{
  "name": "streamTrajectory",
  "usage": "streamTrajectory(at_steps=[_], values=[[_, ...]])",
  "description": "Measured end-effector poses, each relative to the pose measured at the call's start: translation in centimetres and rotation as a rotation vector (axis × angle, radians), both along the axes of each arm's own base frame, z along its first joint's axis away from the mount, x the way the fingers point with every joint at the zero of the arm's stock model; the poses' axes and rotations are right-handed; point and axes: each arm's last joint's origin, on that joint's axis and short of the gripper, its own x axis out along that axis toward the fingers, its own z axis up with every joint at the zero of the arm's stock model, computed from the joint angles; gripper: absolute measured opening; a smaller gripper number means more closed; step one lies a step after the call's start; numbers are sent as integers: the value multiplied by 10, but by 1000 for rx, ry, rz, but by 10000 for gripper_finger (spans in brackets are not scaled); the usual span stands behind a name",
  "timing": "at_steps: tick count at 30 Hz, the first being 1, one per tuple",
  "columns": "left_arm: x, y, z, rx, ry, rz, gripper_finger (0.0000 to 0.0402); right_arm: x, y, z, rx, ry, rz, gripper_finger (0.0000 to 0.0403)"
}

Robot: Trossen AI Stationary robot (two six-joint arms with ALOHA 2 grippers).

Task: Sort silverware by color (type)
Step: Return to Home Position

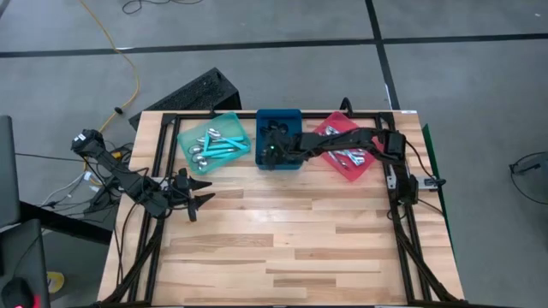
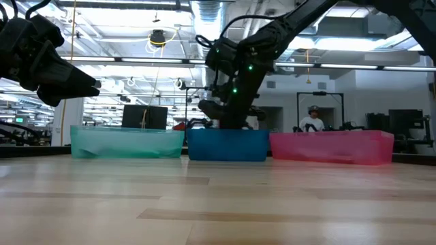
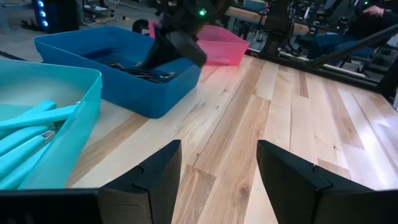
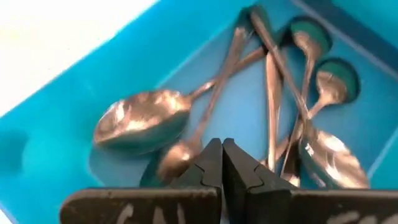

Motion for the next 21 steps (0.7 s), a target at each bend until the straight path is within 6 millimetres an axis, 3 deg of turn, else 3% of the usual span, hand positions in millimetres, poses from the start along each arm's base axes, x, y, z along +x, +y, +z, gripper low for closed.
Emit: streamTrajectory(at_steps=[9, 21], values=[[0, 0, 0, -11, -1, -5, 194, -6, -12, 3, 144, -32, 54, 24], [0, 0, 0, -2, 3, -9, 194, -11, -22, 2, 150, -13, 43, 35]])
